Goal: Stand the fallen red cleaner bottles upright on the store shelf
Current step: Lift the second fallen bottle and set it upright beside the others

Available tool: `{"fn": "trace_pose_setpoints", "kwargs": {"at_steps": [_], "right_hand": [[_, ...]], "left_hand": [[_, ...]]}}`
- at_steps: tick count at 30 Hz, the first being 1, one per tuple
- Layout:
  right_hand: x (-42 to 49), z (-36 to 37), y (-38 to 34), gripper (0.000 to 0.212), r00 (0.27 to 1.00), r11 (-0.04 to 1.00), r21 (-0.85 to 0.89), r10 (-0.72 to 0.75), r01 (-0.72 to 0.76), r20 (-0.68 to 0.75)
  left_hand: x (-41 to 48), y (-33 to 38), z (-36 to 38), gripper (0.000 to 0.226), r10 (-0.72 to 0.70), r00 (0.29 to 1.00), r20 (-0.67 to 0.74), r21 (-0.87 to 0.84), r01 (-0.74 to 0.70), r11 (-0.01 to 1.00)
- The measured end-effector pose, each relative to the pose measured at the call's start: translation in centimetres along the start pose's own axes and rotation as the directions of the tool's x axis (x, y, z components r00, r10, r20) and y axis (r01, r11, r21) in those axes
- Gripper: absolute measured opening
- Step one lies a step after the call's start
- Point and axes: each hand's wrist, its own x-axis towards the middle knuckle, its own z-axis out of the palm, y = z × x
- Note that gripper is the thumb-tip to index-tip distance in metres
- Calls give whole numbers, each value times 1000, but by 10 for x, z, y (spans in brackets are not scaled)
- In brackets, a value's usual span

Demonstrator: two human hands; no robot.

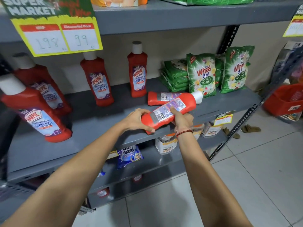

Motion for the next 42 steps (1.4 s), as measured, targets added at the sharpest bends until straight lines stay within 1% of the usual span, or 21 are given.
{"fn": "trace_pose_setpoints", "kwargs": {"at_steps": [2,4,5,7,8,10,12,14,17,19,20,22,25,28,30,33,36,38,39,40,42], "right_hand": [[-8,15,-4,31,996,992,-86,-85,88,37],[-18,30,-8,27,980,982,-83,-157,167,119],[-23,37,-10,26,968,977,-67,-187,200,164],[-32,50,-13,27,936,964,-51,-239,261,260],[-36,56,-15,27,915,958,-39,-258,283,311],[-44,68,-19,28,858,941,-13,-304,339,413],[-53,80,-23,29,790,916,10,-351,400,504],[-60,90,-27,37,717,882,15,-393,471,576],[-70,110,-32,47,584,795,3,-449,607,677],[-74,123,-33,53,512,753,-14,-434,658,742],[-76,128,-32,54,484,740,-22,-416,672,770],[-76,134,-25,55,444,723,-36,-383,690,810],[-77,138,-12,55,407,700,-50,-355,713,842],[-78,147,-8,54,361,603,-76,-368,794,857],[-77,151,-10,53,356,577,-97,-355,811,864],[-74,152,-13,52,361,586,-120,-314,801,878],[-77,152,-16,50,382,599,-128,-319,790,867],[-82,151,-14,50,407,591,-139,-348,794,844],[-85,150,-12,50,426,577,-150,-379,803,821],[-89,150,-10,49,444,548,-166,-424,820,789],[-99,149,-3,50,460,458,-213,-541,863,704]], "left_hand": [[-10,-11,-9,68,-53,997,-55,-161,44,986],[-18,-19,-20,54,-89,993,-72,-291,64,955],[-22,-22,-25,53,-89,994,-68,-333,61,941],[-31,-27,-36,60,-74,996,-49,-388,49,920],[-35,-30,-42,62,-64,997,-41,-395,43,918],[-43,-36,-54,56,-47,998,-53,-388,23,921],[-51,-43,-64,49,-60,989,-134,-381,4,925],[-57,-51,-69,50,-89,968,-236,-390,-10,921],[-67,-62,-73,57,-137,901,-412,-363,-24,932],[-70,-69,-72,57,-161,843,-513,-302,-2,953],[-72,-72,-69,57,-179,820,-543,-301,9,954],[-74,-78,-62,56,-215,787,-578,-326,18,945],[-77,-89,-49,54,-262,765,-589,-374,30,927],[-79,-96,-45,54,-278,751,-599,-405,16,914],[-79,-98,-47,54,-272,759,-592,-402,14,915],[-77,-100,-48,54,-269,781,-563,-420,10,908],[-78,-101,-48,54,-273,789,-550,-439,5,899],[-79,-100,-46,56,-288,791,-539,-440,27,897],[-81,-100,-42,56,-299,771,-562,-426,40,904],[-83,-100,-35,57,-312,731,-607,-408,50,912],[-88,-93,-15,65,-346,634,-692,-406,55,912]]}}
